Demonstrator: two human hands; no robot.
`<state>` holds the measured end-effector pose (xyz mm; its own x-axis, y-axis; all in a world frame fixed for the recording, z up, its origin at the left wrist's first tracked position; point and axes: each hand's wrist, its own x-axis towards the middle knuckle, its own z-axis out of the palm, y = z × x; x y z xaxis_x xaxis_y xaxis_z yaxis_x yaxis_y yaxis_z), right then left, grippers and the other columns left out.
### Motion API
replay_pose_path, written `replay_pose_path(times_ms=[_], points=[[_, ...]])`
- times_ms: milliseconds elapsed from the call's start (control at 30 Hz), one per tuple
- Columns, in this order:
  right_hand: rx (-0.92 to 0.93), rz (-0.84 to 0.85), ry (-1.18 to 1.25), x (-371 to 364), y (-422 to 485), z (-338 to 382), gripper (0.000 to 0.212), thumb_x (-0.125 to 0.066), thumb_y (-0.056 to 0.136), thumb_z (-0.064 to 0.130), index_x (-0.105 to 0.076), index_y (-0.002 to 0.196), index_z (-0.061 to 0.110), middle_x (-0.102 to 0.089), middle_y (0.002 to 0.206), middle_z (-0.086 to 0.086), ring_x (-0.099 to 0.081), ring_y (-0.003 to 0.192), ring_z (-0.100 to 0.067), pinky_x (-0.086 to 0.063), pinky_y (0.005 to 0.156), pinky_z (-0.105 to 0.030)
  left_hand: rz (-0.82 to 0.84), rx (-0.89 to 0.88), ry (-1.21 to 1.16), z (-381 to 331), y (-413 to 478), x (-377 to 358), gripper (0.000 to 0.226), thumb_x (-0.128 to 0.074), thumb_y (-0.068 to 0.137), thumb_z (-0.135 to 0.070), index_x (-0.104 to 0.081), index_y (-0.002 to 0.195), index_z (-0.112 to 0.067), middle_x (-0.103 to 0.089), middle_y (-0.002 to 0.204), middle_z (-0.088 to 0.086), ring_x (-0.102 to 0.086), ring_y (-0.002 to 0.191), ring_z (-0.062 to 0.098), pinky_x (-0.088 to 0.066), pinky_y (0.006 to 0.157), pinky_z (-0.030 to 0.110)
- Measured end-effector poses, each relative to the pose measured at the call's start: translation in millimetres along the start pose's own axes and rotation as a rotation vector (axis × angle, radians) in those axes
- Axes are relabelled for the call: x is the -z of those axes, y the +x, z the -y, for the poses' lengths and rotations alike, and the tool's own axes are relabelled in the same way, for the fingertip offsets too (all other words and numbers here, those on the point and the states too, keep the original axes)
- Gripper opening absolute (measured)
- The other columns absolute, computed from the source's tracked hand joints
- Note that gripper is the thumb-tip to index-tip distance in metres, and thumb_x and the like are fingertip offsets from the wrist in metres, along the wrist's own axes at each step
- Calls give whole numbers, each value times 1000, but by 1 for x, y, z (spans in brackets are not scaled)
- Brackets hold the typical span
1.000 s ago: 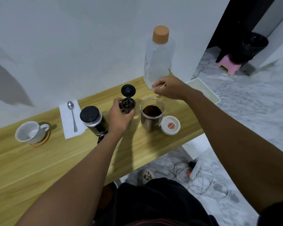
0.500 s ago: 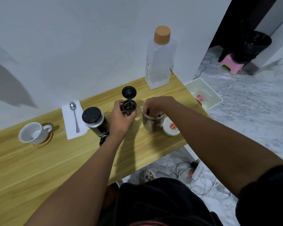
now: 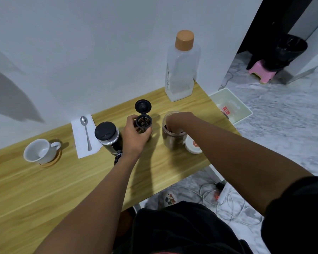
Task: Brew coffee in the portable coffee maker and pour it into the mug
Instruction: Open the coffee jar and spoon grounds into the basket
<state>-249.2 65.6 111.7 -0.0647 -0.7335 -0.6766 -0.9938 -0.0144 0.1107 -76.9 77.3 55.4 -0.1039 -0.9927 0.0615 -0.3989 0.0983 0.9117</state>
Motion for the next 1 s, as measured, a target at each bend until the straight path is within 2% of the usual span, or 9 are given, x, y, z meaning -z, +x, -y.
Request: replay_pose_path(times_ms=[67, 133, 333, 400, 533, 633, 733, 833, 1000], points=[[-2, 41, -49, 4, -3, 5, 11, -43, 102, 12, -54, 100, 12, -42, 78, 0, -41, 71, -17, -38, 74, -29, 2, -12, -1, 0, 0, 0, 47, -83, 80, -11, -50, 112, -23, -62, 94, -14, -58, 84, -23, -42, 72, -1], [-2, 57, -123, 6, -8, 8, 16, -45, 99, 7, -58, 106, 14, -46, 85, -2, -40, 70, -16, -39, 69, -27, 4, -13, -5, -1, 1, 0, 47, -83, 80, -11, -50, 111, -24, -63, 95, -12, -58, 84, -22, -42, 72, -1], [-49, 84, -112, 9, -10, 10, 26, -50, 98, 6, -60, 121, 5, -51, 90, -3, -50, 88, -21, -42, 76, -28, -1, -28, -18, -4, 0, -2, 47, -83, 79, -12, -51, 112, -23, -65, 102, -3, -62, 90, 6, -41, 73, -2], [-60, 80, -59, 8, -8, 11, 27, -49, 98, 4, -60, 123, 4, -50, 90, -4, -50, 90, -22, -42, 79, -28, -2, -31, -27, -4, -1, -2, 46, -83, 79, -11, -52, 112, -22, -65, 102, -2, -63, 91, 8, -42, 73, -1], [-68, -1, 36, 5, -13, 9, 15, -44, 99, 4, -58, 93, 5, -48, 88, -5, -48, 88, -24, -39, 77, -29, 14, -19, -36, -4, 0, -2, 46, -82, 80, -11, -52, 113, -22, -66, 103, -3, -62, 91, 5, -41, 73, -2], [-70, -21, 66, 6, -17, 7, 19, -43, 98, 3, -50, 81, 7, -45, 85, -6, -44, 85, -25, -38, 75, -29, 21, -15, -31, -6, 1, -3, 46, -82, 80, -13, -52, 113, -23, -64, 100, -7, -60, 86, -9, -41, 72, -2], [-68, -8, 50, 8, -19, 8, 12, -46, 99, 7, -57, 94, 4, -51, 91, -6, -50, 87, -26, -39, 76, -29, 26, -24, -35, -6, 3, -5, 47, -83, 80, -14, -50, 112, -25, -65, 99, -7, -61, 86, -6, -42, 72, -1], [-83, -21, 4, 9, -24, 12, 26, -50, 101, 19, -63, 120, 7, -62, 121, -8, -61, 102, -26, -42, 76, -31, 33, -51, -40, -7, 4, -8, 47, -83, 79, -15, -51, 112, -25, -67, 100, -5, -64, 91, 8, -43, 74, 0], [-24, -91, -8, -4, -8, 6, 27, -49, 99, 17, -63, 119, 6, -61, 121, -15, -58, 114, -33, -37, 69, -34, 32, -69, -42, -6, 5, -10, 47, -84, 79, -17, -52, 113, -23, -67, 100, -3, -65, 93, 12, -42, 73, -1]])
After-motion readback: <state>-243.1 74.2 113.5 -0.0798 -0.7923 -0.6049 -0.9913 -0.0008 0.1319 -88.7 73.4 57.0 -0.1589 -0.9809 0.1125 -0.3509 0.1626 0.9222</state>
